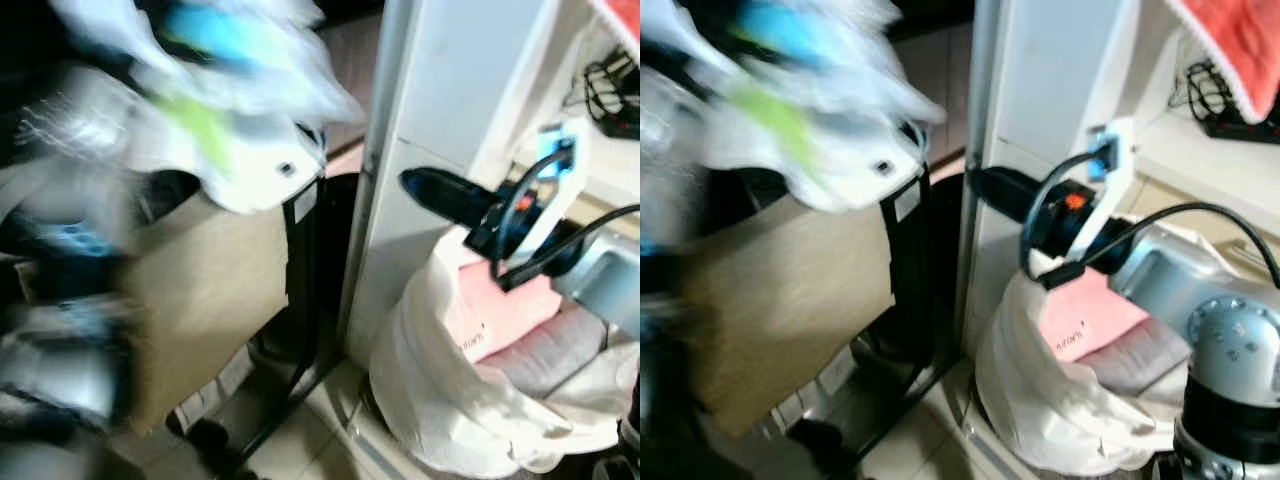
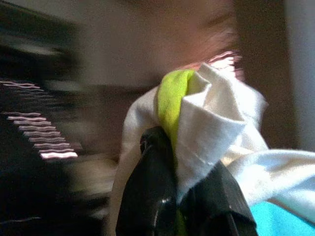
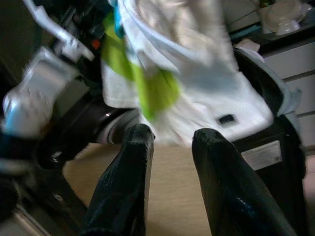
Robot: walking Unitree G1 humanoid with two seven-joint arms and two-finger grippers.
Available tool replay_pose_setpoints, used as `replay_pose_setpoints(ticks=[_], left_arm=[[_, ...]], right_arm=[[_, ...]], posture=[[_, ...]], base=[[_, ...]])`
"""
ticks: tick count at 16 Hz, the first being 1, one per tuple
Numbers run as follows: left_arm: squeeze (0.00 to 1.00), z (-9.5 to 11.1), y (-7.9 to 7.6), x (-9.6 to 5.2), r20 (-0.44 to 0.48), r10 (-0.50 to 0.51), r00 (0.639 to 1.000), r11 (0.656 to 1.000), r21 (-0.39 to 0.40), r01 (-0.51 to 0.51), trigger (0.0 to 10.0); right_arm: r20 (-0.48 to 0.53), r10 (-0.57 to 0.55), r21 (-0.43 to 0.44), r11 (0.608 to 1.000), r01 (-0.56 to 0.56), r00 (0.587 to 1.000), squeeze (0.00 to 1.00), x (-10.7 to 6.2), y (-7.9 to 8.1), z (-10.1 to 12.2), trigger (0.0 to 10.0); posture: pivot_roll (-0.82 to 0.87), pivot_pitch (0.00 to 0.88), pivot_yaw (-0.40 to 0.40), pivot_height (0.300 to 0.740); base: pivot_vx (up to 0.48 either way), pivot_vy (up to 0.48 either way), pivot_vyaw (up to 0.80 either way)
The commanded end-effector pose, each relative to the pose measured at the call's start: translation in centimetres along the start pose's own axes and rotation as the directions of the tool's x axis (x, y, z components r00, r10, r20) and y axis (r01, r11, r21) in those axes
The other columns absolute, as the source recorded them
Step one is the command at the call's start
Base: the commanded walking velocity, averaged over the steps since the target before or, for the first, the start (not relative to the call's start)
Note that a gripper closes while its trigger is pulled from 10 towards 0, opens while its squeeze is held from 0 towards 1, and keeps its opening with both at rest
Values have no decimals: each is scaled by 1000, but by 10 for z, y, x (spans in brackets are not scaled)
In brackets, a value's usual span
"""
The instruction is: Clothes washing
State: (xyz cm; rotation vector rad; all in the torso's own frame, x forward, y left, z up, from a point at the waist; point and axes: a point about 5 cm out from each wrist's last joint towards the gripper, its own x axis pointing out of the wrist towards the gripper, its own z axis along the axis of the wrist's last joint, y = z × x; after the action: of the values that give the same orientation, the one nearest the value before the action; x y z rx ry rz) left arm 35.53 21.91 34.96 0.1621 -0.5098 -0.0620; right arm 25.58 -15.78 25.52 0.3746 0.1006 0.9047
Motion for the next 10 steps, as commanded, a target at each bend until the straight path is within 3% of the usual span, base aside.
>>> replay_pose_setpoints(ticks=[1,2,3,4,5,6,7,10], left_arm=[[0,-5,8,3,-61,79,995,995,71,-75,0],[0,-28,20,1,-231,133,964,985,139,-103,10000],[0,-51,25,-6,-365,147,919,985,142,-101,10000],[0,-66,29,-12,-428,185,885,980,144,-135,10000],[0,-83,37,-20,-475,239,847,969,177,-175,10000],[0,-87,39,-21,-484,251,838,966,181,-184,10000],[1000,-96,40,-25,-526,251,813,966,185,-179,10000],[1000,-107,36,-30,-607,192,771,981,97,-167,10000]], right_arm=[[3,5,-37,999,-5,1000,0,2,4,3,10000],[-10,12,-57,998,-12,1000,0,5,7,2,10000],[-30,20,-75,997,-22,999,0,8,11,0,10000],[-55,23,-95,995,-28,998,0,10,13,-3,10000],[-80,26,-110,993,-34,996,0,11,15,-7,10000],[-83,25,-113,993,-35,996,0,11,16,-8,10000],[-102,21,-123,992,-33,995,0,11,16,-11,10000],[-173,19,-152,987,-46,985,0,11,17,-19,10000]], posture=[[-150,0,11,740],[-150,0,13,740],[-154,0,17,740],[-154,0,17,740],[-155,0,16,740],[-156,0,15,740],[-157,0,15,740],[-158,0,13,740]], base=[[0,0,0],[0,0,0],[0,0,0],[0,0,0],[0,0,0],[0,0,0],[0,0,0],[0,0,0]])
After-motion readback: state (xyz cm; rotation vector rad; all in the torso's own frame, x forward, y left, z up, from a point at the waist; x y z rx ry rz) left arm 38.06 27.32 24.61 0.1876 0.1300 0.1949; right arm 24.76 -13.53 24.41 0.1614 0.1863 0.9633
